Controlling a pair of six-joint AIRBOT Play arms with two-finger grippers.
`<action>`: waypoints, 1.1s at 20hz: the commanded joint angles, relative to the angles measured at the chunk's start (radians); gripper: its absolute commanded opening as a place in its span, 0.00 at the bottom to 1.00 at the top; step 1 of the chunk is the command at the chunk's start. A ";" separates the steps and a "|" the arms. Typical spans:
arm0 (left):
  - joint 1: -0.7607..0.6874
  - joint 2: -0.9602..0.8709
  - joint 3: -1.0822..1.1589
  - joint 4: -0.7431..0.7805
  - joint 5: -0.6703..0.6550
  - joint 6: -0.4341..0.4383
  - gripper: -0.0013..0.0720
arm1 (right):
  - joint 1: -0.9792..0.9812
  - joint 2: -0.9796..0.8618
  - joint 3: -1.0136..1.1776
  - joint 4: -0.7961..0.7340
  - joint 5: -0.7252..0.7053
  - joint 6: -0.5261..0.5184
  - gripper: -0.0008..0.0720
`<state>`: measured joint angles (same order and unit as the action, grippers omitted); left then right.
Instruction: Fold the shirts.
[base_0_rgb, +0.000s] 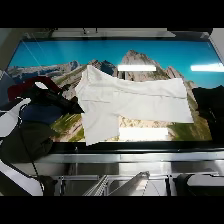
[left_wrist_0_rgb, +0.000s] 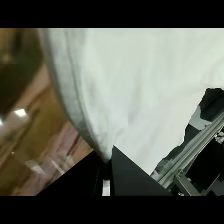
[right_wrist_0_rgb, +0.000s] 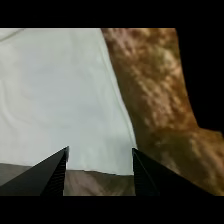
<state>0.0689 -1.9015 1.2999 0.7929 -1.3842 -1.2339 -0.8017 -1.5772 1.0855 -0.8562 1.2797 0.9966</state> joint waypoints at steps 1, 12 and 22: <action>0.032 0.002 0.001 -0.008 -0.057 0.002 0.06 | 0.000 -0.031 0.000 -0.068 0.011 0.022 0.64; 0.025 0.002 0.001 -0.010 -0.065 0.002 0.06 | 0.101 -0.142 -0.002 -0.063 0.057 0.021 0.64; 0.025 0.002 0.030 -0.065 -0.119 0.017 0.06 | 0.107 -0.133 -0.001 0.208 0.150 -0.068 0.03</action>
<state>0.0948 -1.9007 1.3083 0.7731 -1.4597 -1.2312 -0.6960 -1.7203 1.0809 -0.8410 1.3521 0.9749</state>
